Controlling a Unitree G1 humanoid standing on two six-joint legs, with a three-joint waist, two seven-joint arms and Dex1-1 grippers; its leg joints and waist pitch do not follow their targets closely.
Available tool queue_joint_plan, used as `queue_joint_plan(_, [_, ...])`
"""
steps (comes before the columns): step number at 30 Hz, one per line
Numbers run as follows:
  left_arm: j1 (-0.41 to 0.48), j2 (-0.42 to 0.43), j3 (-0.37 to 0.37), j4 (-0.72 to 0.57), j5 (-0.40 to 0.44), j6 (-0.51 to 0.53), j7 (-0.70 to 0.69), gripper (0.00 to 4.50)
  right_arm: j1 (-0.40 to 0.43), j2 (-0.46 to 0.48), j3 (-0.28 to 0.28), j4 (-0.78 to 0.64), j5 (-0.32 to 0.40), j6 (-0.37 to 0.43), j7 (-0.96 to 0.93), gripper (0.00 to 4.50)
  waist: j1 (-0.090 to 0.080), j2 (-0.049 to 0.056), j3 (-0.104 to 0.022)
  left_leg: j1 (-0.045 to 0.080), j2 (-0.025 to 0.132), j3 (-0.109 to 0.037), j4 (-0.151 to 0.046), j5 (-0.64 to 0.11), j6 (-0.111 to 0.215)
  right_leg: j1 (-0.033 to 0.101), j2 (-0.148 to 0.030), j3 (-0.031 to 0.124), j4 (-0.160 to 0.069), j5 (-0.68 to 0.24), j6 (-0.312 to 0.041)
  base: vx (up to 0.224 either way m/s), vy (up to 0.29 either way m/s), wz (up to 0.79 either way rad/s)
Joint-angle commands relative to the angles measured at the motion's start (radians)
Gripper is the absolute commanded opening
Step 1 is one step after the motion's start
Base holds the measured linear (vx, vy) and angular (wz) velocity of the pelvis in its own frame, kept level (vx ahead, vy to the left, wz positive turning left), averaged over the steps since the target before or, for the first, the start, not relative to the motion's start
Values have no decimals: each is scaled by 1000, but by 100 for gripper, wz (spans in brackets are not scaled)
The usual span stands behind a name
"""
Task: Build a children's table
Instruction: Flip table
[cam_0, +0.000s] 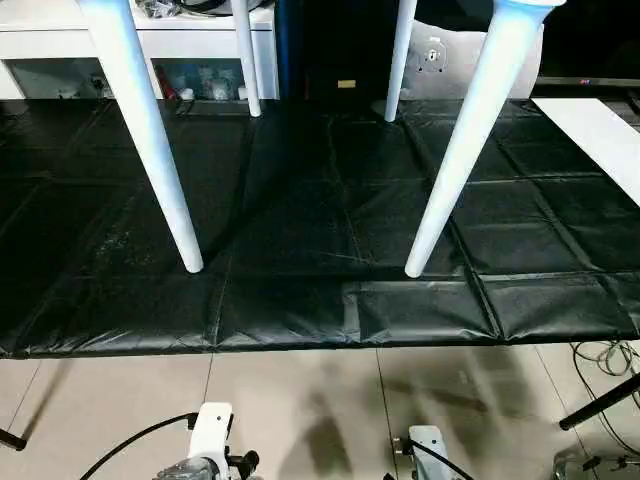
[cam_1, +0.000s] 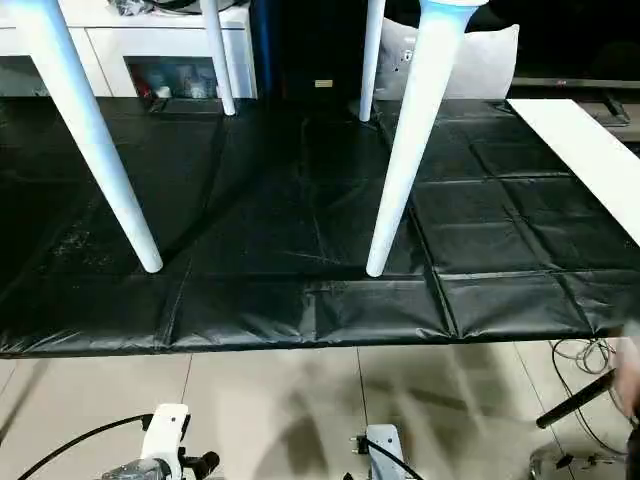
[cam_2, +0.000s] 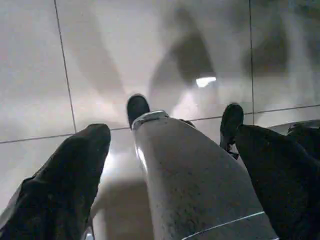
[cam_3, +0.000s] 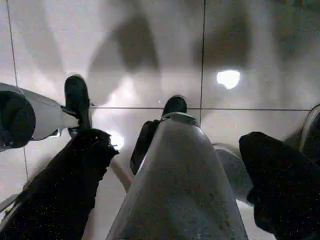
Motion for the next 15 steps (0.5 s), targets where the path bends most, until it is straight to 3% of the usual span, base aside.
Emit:
queue_joint_plan(1, [-4, -1, 3, 5, 2, -4, 8, 444, 12, 3, 0, 16, 0, 10, -3, 450, -3, 7, -27, -2, 87, -25, -85, -182, 40, 22, -118, 64, -74, 32, -235, 0, 0, 0])
queue_joint_plan(15, [-4, -1, 3, 5, 2, -4, 8, 444, 12, 3, 0, 16, 0, 10, -3, 450, -4, 7, -25, -1, 88, -24, -87, -192, 37, 21, -118, 65, -78, 13, -232, 0, 0, 0])
